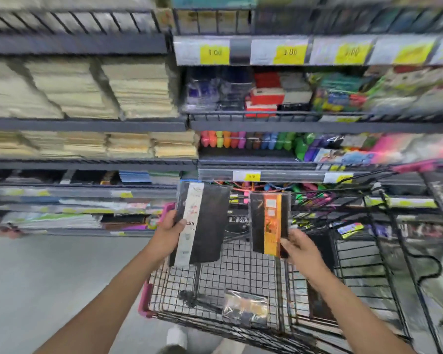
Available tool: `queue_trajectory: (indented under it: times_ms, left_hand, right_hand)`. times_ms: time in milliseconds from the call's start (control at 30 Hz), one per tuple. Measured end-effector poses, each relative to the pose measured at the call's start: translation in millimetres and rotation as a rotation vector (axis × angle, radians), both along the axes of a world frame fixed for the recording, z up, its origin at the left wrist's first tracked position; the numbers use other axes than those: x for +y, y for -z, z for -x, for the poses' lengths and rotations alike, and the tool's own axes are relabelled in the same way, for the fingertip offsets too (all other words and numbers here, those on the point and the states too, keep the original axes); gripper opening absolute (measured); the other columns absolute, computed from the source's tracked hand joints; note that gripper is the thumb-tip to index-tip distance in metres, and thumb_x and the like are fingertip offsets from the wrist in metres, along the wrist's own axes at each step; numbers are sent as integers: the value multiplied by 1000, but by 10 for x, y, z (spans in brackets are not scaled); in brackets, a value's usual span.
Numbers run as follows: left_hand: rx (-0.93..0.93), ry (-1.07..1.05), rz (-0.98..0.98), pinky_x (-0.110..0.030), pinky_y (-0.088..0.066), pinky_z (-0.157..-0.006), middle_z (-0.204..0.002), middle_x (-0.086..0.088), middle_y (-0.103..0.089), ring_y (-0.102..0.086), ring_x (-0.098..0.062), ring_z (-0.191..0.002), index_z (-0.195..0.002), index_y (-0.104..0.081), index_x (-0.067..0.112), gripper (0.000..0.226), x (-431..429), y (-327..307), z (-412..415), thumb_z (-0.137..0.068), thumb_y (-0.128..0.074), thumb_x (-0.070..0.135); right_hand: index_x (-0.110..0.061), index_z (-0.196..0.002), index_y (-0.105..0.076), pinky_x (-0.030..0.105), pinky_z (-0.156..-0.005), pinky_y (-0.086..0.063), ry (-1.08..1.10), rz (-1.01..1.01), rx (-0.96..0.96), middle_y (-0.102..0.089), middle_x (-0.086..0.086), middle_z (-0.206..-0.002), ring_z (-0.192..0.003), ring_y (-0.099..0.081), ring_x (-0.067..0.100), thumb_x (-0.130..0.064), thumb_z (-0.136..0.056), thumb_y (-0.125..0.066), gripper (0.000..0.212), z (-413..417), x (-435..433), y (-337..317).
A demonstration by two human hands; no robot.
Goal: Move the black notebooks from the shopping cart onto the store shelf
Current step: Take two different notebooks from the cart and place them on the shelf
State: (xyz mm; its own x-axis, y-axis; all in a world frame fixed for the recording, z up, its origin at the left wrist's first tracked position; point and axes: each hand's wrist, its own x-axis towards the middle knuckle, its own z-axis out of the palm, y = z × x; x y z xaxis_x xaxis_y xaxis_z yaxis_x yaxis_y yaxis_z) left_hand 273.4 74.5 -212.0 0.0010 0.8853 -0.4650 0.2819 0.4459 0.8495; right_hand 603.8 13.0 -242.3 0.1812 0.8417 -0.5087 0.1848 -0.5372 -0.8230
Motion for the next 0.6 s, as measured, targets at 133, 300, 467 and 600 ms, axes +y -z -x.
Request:
queue_trajectory:
  times_ms: [133, 300, 467, 600]
  left_hand:
    - [-103, -150, 0, -32, -58, -87, -117, -3, -72, -72, -11, -94, -117, -60, 21, 22, -11, -333, 269, -107, -46, 7]
    - [-154, -310, -33, -45, -55, -87, -109, -6, -75, -71, -24, -90, -112, -62, 21, 20, -132, -603, 695, -106, -47, 10]
    - [-144, -484, -61, -36, -54, -70, -97, -4, -75, -71, -23, -84, -101, -64, 22, 23, -367, -723, 1285, -100, -46, 7]
    - [-137, -524, -91, -35, -57, -67, -104, -7, -75, -74, -23, -87, -111, -61, 17, 38, -672, -698, 1977, -91, -46, -12]
  right_hand:
    - [-27, -113, -55, 28, -67, -57, 21, -59, 52, -63, -6, -108, -90, -61, 3, -10, -103, -53, 20, 232, 120, -499]
    - [-28, -112, -48, 20, -64, -48, -30, -140, 94, -53, -18, -96, -82, -56, -1, -8, -103, -51, 22, 641, 232, -909]
    - [-35, -112, -58, 19, -63, -54, -113, -157, 96, -66, -10, -110, -100, -65, 5, -11, -103, -54, 26, 1225, 253, -1099]
    - [-37, -109, -58, 16, -57, -52, -164, -175, 106, -65, -13, -107, -91, -65, 1, -10, -103, -53, 28, 1860, 153, -1219]
